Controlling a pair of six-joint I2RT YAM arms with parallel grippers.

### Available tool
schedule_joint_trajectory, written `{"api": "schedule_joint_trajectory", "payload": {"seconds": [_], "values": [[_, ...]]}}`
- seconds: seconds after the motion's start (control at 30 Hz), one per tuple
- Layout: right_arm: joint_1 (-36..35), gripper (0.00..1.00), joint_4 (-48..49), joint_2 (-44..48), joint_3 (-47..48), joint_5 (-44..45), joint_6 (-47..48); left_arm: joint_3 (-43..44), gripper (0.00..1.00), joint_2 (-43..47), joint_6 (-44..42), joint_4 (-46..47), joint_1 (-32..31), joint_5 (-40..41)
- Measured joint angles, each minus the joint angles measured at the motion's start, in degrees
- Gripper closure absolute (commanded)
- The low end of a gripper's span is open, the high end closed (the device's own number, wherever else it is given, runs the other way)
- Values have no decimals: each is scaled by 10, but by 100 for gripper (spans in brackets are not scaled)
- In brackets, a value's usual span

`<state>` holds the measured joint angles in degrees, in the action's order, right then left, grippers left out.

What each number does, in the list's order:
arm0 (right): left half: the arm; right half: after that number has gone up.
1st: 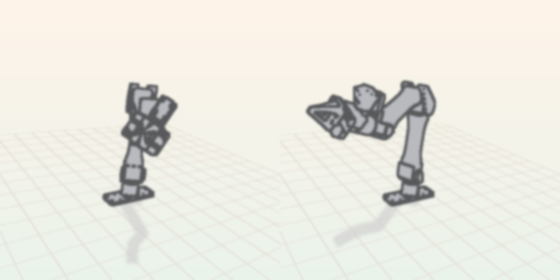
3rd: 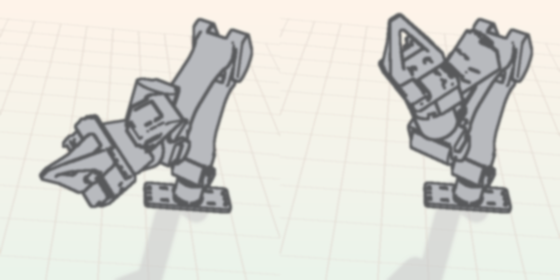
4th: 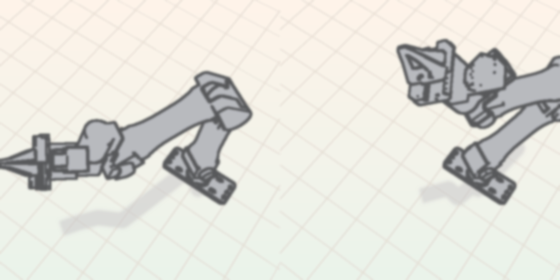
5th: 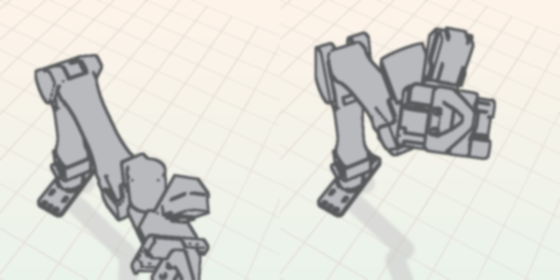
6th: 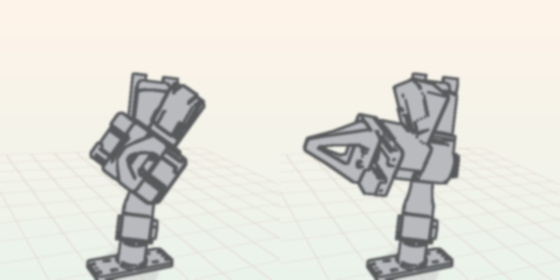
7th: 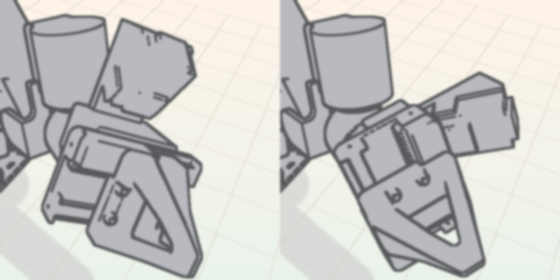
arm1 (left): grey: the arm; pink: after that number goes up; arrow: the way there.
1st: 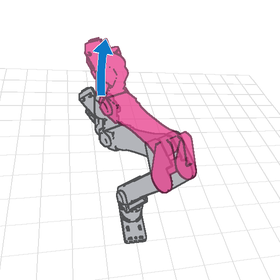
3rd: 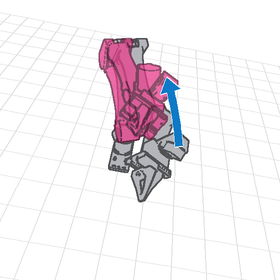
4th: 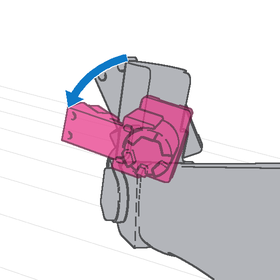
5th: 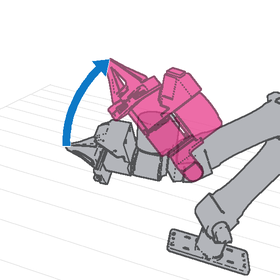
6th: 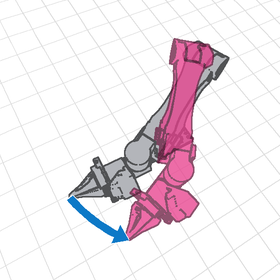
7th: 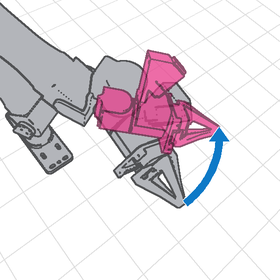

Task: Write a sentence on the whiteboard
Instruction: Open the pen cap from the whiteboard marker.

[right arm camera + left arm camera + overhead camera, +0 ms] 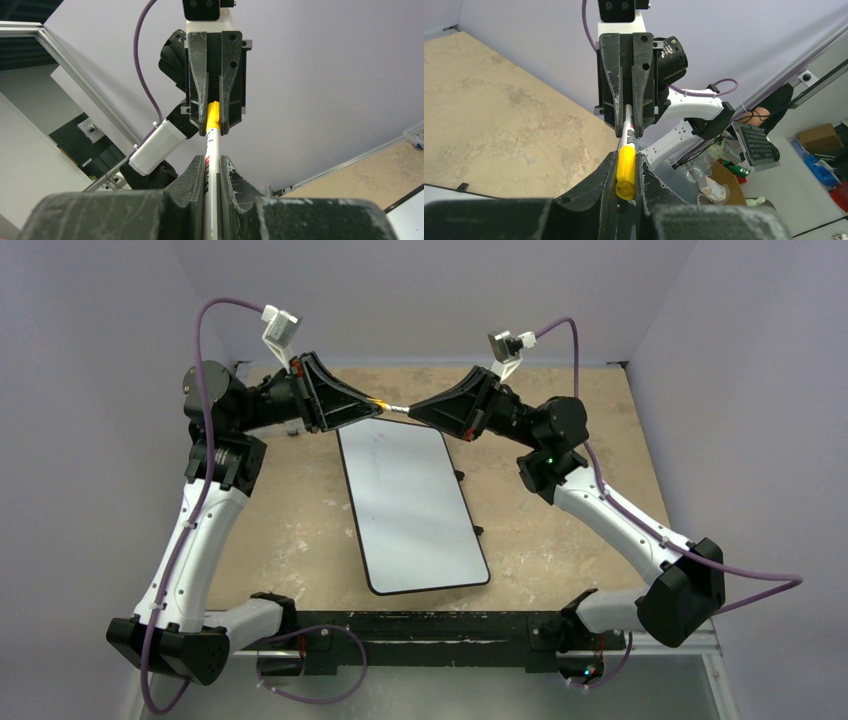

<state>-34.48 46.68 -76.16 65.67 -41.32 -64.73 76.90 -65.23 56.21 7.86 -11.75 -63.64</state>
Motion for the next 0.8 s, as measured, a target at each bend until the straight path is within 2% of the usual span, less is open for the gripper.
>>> {"api": "schedule_joint_trajectory", "payload": {"seconds": [0.27, 0.53, 0.8], "values": [[0, 100, -3, 2, 0, 3, 5, -3, 100, 0, 0, 4, 0, 0], [-7, 100, -99, 41, -2, 45, 38, -8, 100, 3, -14, 0, -2, 6], [-16, 100, -137, 74, -14, 73, 43, -8, 100, 5, -19, 10, -10, 1]]}}
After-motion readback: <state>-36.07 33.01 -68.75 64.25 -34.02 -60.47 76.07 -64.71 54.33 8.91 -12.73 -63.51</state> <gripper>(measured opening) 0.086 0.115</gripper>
